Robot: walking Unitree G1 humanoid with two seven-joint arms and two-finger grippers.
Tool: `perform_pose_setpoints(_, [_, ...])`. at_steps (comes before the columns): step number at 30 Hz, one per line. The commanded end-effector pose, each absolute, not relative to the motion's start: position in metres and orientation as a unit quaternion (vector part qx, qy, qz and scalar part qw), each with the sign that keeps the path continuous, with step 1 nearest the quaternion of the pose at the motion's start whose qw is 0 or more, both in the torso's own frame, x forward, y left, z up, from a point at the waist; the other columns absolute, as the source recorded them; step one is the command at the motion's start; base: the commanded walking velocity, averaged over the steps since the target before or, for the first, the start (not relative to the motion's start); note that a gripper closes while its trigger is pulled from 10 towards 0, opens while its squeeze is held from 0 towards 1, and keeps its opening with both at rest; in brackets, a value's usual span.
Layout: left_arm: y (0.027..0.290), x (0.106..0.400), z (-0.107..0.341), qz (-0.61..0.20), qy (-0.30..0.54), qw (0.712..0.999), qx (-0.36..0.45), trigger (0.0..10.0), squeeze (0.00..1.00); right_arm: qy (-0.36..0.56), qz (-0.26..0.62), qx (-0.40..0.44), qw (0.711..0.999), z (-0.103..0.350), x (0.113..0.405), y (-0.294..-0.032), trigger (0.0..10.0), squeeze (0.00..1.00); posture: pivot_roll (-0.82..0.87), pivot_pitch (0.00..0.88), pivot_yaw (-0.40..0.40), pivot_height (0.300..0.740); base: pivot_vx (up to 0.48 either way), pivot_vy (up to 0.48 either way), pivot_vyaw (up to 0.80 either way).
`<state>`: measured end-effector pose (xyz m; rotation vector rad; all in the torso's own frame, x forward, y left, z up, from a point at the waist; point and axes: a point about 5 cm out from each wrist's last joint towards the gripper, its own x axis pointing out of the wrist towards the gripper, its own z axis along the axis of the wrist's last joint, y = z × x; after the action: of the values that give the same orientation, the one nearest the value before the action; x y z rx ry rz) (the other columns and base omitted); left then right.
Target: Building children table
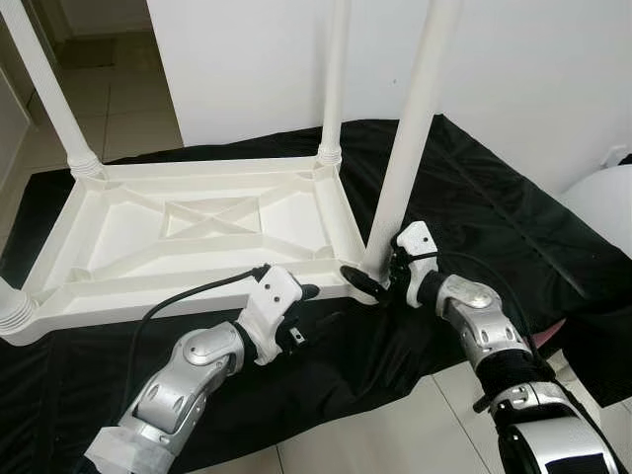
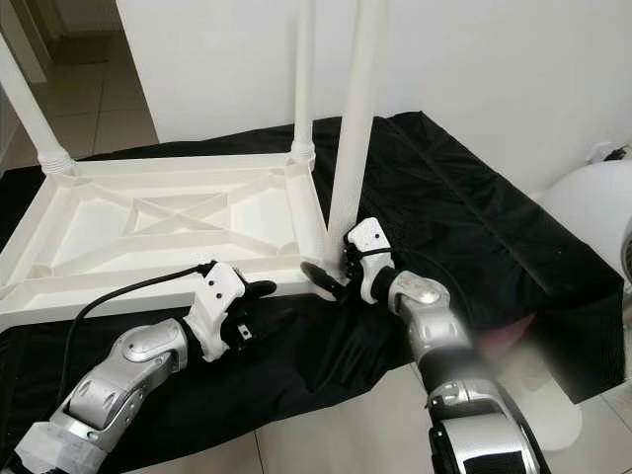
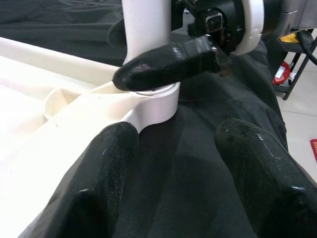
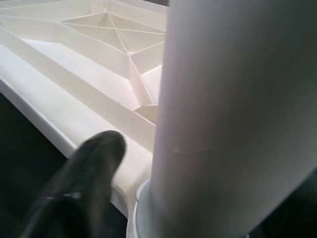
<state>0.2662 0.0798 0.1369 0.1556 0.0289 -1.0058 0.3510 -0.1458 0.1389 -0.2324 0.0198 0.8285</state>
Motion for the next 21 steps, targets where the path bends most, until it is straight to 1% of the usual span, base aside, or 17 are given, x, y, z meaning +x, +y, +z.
perform_pose_setpoints(1, [0.078, 0.263, 0.138, -0.525, 0.013, 0.846, 0.085, 10.0, 0.00, 0.010, 0.415, -0.120, 0.902, 0.139, 0.352, -0.142, 0.0, 0.00, -0.06, 0.000, -0.013, 0.740, 0.000, 0.000, 0.00])
perform_pose_setpoints(6, [0.079, 0.264, 0.140, -0.518, 0.009, 0.851, 0.083, 10.0, 0.00, 0.016, 0.424, -0.120, 0.897, 0.133, 0.351, -0.140, 0.0, 0.00, -0.06, 0.000, -0.017, 0.740, 0.000, 0.000, 0.00])
perform_pose_setpoints(11, [0.078, 0.262, 0.139, -0.522, 0.011, 0.849, 0.085, 10.0, 0.00, 0.020, 0.423, -0.116, 0.898, 0.129, 0.350, -0.141, 0.0, 0.00, -0.05, 0.000, -0.014, 0.740, 0.000, 0.000, 0.00])
perform_pose_setpoints(12, [0.078, 0.262, 0.139, -0.523, 0.011, 0.848, 0.085, 10.0, 0.00, 0.018, 0.418, -0.114, 0.901, 0.129, 0.351, -0.142, 0.8, 0.00, -0.05, 0.000, -0.013, 0.740, 0.000, 0.000, 0.00])
perform_pose_setpoints(13, [0.078, 0.262, 0.139, -0.523, 0.011, 0.848, 0.085, 10.0, 0.00, 0.018, 0.418, -0.114, 0.901, 0.129, 0.351, -0.142, 0.8, 0.00, -0.05, 0.000, -0.013, 0.740, 0.000, 0.000, 0.00])
perform_pose_setpoints(14, [0.079, 0.262, 0.139, -0.523, 0.011, 0.848, 0.086, 10.0, 0.00, 0.015, 0.415, -0.109, 0.903, 0.129, 0.350, -0.142, 10.0, 0.00, -0.05, 0.000, -0.009, 0.740, 0.000, 0.000, 0.00])
perform_pose_setpoints(17, [0.080, 0.263, 0.140, -0.522, 0.011, 0.848, 0.087, 10.0, 0.00, 0.006, 0.401, -0.094, 0.911, 0.128, 0.348, -0.141, 10.0, 0.00, -0.05, 0.000, -0.005, 0.740, 0.000, 0.000, 0.00])
perform_pose_setpoints(19, [0.081, 0.263, 0.139, -0.521, 0.012, 0.849, 0.087, 10.0, 0.00, -0.007, 0.376, -0.090, 0.922, 0.129, 0.347, -0.140, 10.0, 0.00, -0.06, 0.000, -0.001, 0.740, 0.000, 0.000, 0.00])
perform_pose_setpoints(21, [0.081, 0.262, 0.139, -0.521, 0.012, 0.849, 0.086, 10.0, 0.00, -0.011, 0.370, -0.078, 0.926, 0.129, 0.345, -0.136, 10.0, 0.00, -0.06, 0.000, 0.006, 0.740, 0.000, 0.000, 0.00])
